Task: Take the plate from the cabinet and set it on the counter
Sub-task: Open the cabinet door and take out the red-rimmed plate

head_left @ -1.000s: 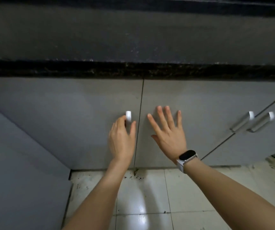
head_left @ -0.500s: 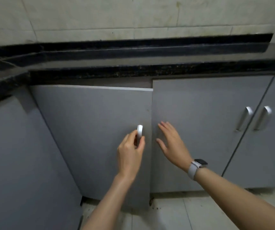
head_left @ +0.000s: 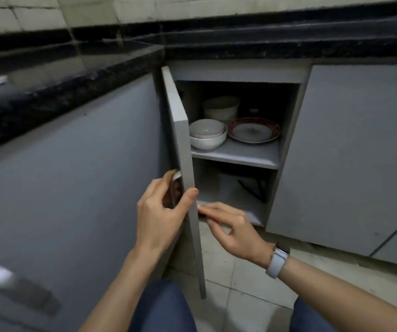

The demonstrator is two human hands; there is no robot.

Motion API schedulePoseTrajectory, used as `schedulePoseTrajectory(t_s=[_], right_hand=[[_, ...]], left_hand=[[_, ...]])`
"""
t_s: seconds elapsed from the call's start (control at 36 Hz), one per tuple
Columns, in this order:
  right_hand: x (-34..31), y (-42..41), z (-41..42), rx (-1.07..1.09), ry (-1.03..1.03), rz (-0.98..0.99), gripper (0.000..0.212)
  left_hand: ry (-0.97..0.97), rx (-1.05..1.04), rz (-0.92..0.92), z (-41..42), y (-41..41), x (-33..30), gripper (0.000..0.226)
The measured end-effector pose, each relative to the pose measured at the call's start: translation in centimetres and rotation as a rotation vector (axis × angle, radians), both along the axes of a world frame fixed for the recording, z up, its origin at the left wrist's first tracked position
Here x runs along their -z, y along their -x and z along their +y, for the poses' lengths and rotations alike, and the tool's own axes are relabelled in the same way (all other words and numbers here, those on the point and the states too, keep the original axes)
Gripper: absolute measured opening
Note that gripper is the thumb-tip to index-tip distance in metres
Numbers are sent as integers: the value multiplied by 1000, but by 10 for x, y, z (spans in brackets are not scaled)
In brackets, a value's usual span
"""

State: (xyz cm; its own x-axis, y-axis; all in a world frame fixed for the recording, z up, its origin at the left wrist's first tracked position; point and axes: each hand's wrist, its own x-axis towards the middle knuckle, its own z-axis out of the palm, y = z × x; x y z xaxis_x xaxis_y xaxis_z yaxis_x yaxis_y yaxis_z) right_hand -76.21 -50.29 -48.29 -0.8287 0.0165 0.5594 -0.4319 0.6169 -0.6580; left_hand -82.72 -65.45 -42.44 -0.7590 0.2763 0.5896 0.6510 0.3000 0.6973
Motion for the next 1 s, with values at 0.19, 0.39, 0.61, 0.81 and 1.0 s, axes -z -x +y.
schedulePoseTrajectory(t_s=[0.19,0.39,0.61,0.81,1.0], right_hand=[[11,29,-34,-125,-139,-24,47],[20,47,-50,-169,-202,-14,49],[31,51,-7,32,-48,-34,37],[36,46,53,238,28,-158,31],[39,51,108,411,65,-288,31]], left_hand=[[-108,-108,-79,-33,17,4,37],[-113,-301,54,-41,16,11,42],[-163,-530,450,-25,-13,32,31],[155,-467,512,36,-2,49,26],[203,-221,425,108,29,50,37]])
